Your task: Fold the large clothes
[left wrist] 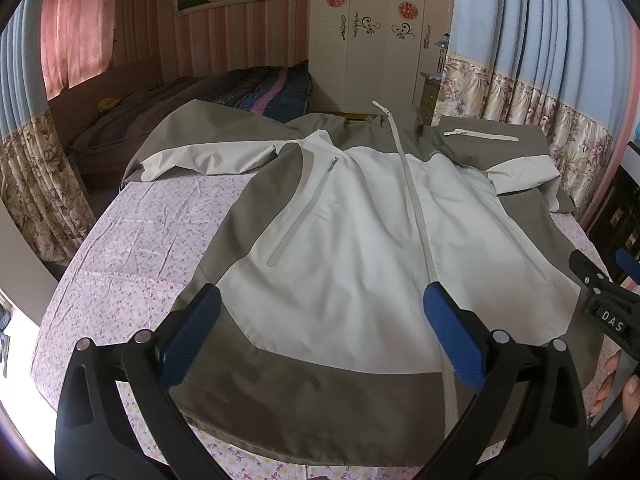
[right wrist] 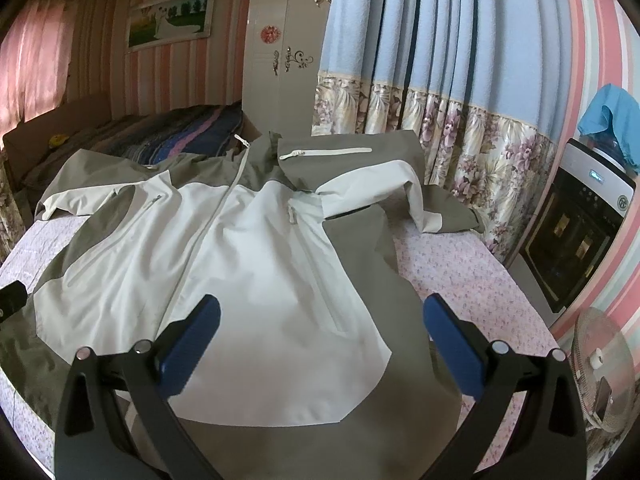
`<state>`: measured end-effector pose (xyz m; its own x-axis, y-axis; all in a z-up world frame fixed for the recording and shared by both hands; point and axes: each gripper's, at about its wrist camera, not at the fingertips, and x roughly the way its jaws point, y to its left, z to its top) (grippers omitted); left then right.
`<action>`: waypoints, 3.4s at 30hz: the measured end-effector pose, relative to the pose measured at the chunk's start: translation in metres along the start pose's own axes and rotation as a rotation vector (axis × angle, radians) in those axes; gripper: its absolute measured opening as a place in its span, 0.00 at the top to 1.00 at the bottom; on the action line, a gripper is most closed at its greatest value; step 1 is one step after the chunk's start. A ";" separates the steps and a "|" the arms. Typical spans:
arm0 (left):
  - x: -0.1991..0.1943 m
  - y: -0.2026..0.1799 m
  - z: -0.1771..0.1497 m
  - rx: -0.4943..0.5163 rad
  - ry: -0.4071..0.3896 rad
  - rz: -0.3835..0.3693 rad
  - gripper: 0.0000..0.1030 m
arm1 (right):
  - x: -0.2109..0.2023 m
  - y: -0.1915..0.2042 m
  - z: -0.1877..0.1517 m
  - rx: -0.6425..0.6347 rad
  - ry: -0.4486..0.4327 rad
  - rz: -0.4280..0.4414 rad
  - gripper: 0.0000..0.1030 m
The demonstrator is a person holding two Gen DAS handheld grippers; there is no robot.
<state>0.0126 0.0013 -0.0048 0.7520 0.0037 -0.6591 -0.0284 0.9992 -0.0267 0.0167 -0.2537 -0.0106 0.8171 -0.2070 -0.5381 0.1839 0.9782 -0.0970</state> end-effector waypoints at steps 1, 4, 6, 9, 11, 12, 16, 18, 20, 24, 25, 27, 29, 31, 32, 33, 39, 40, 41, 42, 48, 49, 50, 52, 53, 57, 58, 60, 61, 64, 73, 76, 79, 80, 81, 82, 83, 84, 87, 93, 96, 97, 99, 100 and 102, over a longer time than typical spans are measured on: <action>0.000 0.000 0.000 0.000 0.000 0.000 0.03 | -0.001 0.000 0.000 -0.001 -0.001 -0.001 0.02; 0.000 0.000 0.000 0.000 0.001 -0.001 0.03 | 0.000 -0.001 -0.001 0.003 0.000 0.001 0.02; 0.000 0.000 0.000 0.001 0.000 0.000 0.03 | 0.000 0.000 -0.001 0.000 -0.002 0.000 0.02; 0.000 0.000 0.000 0.000 0.001 0.000 0.03 | 0.000 -0.001 -0.001 0.002 -0.004 -0.002 0.02; 0.000 0.000 0.001 -0.001 0.002 0.001 0.03 | 0.000 -0.001 -0.002 0.005 -0.007 -0.002 0.02; 0.000 0.000 0.001 0.000 0.002 0.000 0.03 | 0.000 -0.002 -0.003 0.006 -0.007 -0.003 0.02; -0.001 0.000 0.001 -0.002 0.002 0.003 0.03 | 0.000 -0.003 -0.002 0.008 -0.006 -0.001 0.02; -0.001 0.000 0.002 -0.002 0.002 0.002 0.03 | 0.000 -0.002 -0.002 0.007 -0.006 -0.002 0.02; -0.001 0.000 0.002 0.000 0.002 0.001 0.03 | 0.000 -0.003 -0.002 0.008 -0.007 -0.002 0.02; -0.002 0.000 0.001 0.003 0.000 0.002 0.03 | 0.000 -0.003 -0.002 0.006 -0.007 -0.001 0.02; -0.002 0.001 0.001 0.002 0.001 0.001 0.03 | 0.000 -0.003 -0.002 0.006 -0.007 -0.001 0.02; -0.002 0.000 0.002 0.004 0.000 0.004 0.03 | 0.001 -0.003 -0.002 0.006 -0.005 -0.001 0.02; -0.002 0.000 0.002 0.003 0.000 0.004 0.03 | 0.000 -0.003 -0.002 0.004 -0.005 -0.003 0.02; -0.002 -0.001 0.002 0.003 0.001 0.004 0.03 | 0.000 -0.003 -0.002 0.008 -0.005 0.000 0.02; -0.002 -0.001 0.002 0.003 0.001 0.004 0.03 | 0.000 -0.003 -0.002 0.008 -0.006 0.000 0.02; -0.002 -0.001 0.002 0.003 0.000 0.005 0.03 | 0.000 -0.003 -0.002 0.008 -0.006 0.000 0.02; -0.002 -0.001 0.002 0.003 -0.001 0.007 0.03 | -0.002 -0.004 0.000 0.004 -0.009 0.000 0.02; -0.002 -0.001 0.002 0.003 -0.001 0.007 0.03 | -0.002 -0.004 0.000 0.003 -0.010 0.000 0.02; -0.002 -0.001 0.002 0.003 0.000 0.007 0.03 | -0.002 -0.004 0.000 0.000 -0.011 -0.001 0.02; -0.002 -0.001 0.002 0.003 0.001 0.006 0.03 | -0.002 -0.003 0.001 -0.002 -0.011 -0.003 0.02; -0.001 0.002 0.002 -0.003 0.010 0.005 0.03 | -0.002 -0.003 0.001 -0.005 -0.008 -0.002 0.02; 0.000 0.002 0.002 -0.003 0.012 0.004 0.03 | -0.003 -0.003 0.001 -0.004 -0.008 -0.002 0.02; 0.000 0.002 0.002 -0.002 0.013 0.004 0.03 | -0.003 -0.002 0.001 -0.005 -0.007 0.001 0.02; 0.001 0.002 0.002 -0.001 0.015 0.003 0.03 | -0.002 -0.001 0.002 -0.005 -0.006 0.010 0.02; 0.002 0.003 0.002 -0.002 0.018 0.003 0.03 | -0.001 0.000 0.003 -0.007 -0.004 0.015 0.02; 0.010 0.008 0.006 -0.005 0.048 0.006 0.03 | 0.004 0.001 0.012 -0.059 -0.009 0.052 0.02; 0.012 0.013 0.009 -0.010 0.056 0.010 0.03 | 0.007 -0.001 0.018 -0.078 -0.011 0.060 0.02; 0.018 0.024 0.016 -0.027 0.063 0.016 0.03 | 0.014 -0.005 0.031 -0.092 -0.007 0.107 0.02; 0.021 0.031 0.020 -0.039 0.067 0.017 0.03 | 0.020 -0.008 0.041 -0.088 -0.002 0.137 0.02; 0.034 0.058 0.039 -0.084 0.077 0.036 0.03 | 0.042 -0.013 0.065 -0.096 0.018 0.207 0.02; 0.111 0.198 0.121 -0.334 0.082 0.097 0.03 | 0.117 0.005 0.133 -0.253 0.035 0.064 0.02; 0.156 0.267 0.140 -0.493 0.110 0.143 0.03 | 0.144 0.014 0.149 -0.280 0.050 0.048 0.02; 0.198 0.335 0.147 -0.649 0.145 0.211 0.03 | 0.164 0.026 0.158 -0.312 0.058 0.024 0.02; 0.216 0.362 0.148 -0.702 0.166 0.223 0.03 | 0.168 0.029 0.160 -0.316 0.060 0.022 0.02; 0.224 0.375 0.147 -0.735 0.178 0.229 0.03 | 0.173 0.031 0.162 -0.318 0.064 0.019 0.02; 0.235 0.392 0.146 -0.778 0.187 0.228 0.03 | 0.179 0.033 0.164 -0.321 0.068 0.018 0.02; 0.248 0.410 0.144 -0.821 0.197 0.213 0.03 | 0.183 0.036 0.165 -0.323 0.070 0.015 0.02; 0.259 0.425 0.142 -0.859 0.208 0.190 0.03 | 0.189 0.037 0.166 -0.327 0.076 0.008 0.02; 0.294 0.466 0.134 -1.000 0.242 0.088 0.03 | 0.201 0.040 0.167 -0.338 0.088 -0.014 0.02; 0.334 0.486 0.136 -1.092 0.292 0.036 0.03 | 0.217 0.043 0.169 -0.369 0.097 -0.056 0.02; 0.348 0.485 0.138 -1.086 0.307 0.006 0.04 | 0.223 0.043 0.170 -0.376 0.099 -0.070 0.02; 0.354 0.485 0.139 -1.084 0.313 -0.001 0.08 | 0.224 0.042 0.170 -0.377 0.098 -0.069 0.02; 0.362 0.484 0.138 -1.089 0.317 -0.054 0.22 | 0.227 0.042 0.171 -0.376 0.095 -0.070 0.02; 0.367 0.483 0.137 -1.109 0.314 -0.100 0.36 | 0.226 0.041 0.171 -0.376 0.091 -0.070 0.02; 0.367 0.481 0.137 -1.108 0.313 -0.088 0.42 | 0.226 0.040 0.170 -0.377 0.082 -0.072 0.02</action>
<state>0.3657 0.4885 -0.1565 0.5881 -0.2291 -0.7756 -0.6628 0.4130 -0.6246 0.3017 -0.2652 0.0066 0.7603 -0.2880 -0.5823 0.0131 0.9030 -0.4295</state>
